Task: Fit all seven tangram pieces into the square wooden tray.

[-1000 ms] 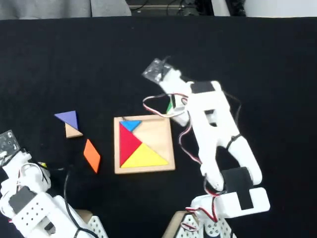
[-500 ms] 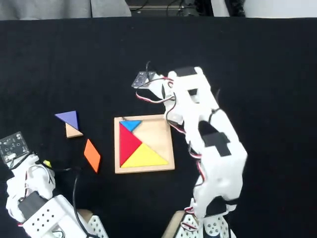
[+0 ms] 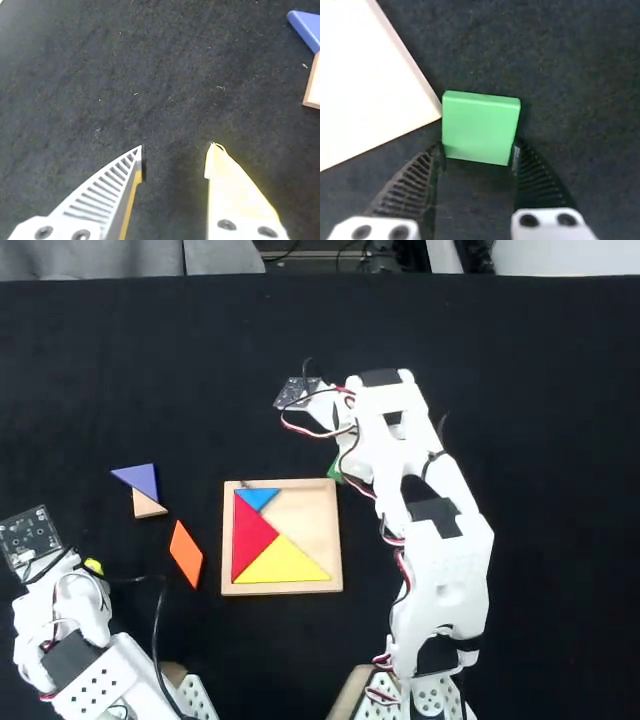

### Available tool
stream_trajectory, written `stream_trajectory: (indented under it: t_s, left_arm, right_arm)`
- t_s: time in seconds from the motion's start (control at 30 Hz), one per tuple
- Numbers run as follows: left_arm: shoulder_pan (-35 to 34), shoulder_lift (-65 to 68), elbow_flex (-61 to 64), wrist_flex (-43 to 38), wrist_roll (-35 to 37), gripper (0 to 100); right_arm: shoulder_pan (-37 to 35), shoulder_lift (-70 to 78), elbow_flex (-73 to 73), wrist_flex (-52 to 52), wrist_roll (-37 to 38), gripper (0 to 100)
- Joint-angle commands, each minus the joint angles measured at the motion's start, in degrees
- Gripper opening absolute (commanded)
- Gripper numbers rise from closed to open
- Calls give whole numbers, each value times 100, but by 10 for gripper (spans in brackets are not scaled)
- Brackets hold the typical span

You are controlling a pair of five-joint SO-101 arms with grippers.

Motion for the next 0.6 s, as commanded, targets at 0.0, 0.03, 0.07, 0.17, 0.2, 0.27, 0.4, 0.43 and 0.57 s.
stream_trajectory:
  t_s: [0.0, 0.03, 0.07, 0.17, 0.2, 0.27, 0.4, 0.43, 0.57]
  left_arm:
    - [75, -70, 110, 18, -62, 209]
    - [75, -70, 110, 18, -62, 209]
    - [66, -70, 110, 18, -62, 209]
    - [66, -70, 110, 26, -62, 209]
    - [66, -70, 110, 26, -62, 209]
    - [57, -70, 110, 26, -62, 209]
    - [57, -70, 110, 26, -62, 209]
    - [57, -70, 110, 26, -62, 209]
    - [48, -70, 110, 26, -62, 209]
  right_arm:
    - [44, -734, -523, 369, -97, 75]
    - [26, -980, -593, 466, -246, 75]
    - [18, -1218, -646, 527, -396, 75]
    - [9, -1895, -673, 651, -809, 77]
    - [9, -2070, -646, 712, -941, 77]
    - [-88, -2369, -541, 905, -1169, 77]
    - [-492, -2721, -189, 1257, -1644, 78]
    - [-607, -2791, -119, 1301, -1837, 78]
    - [-1134, -3046, 312, 1292, -2673, 78]
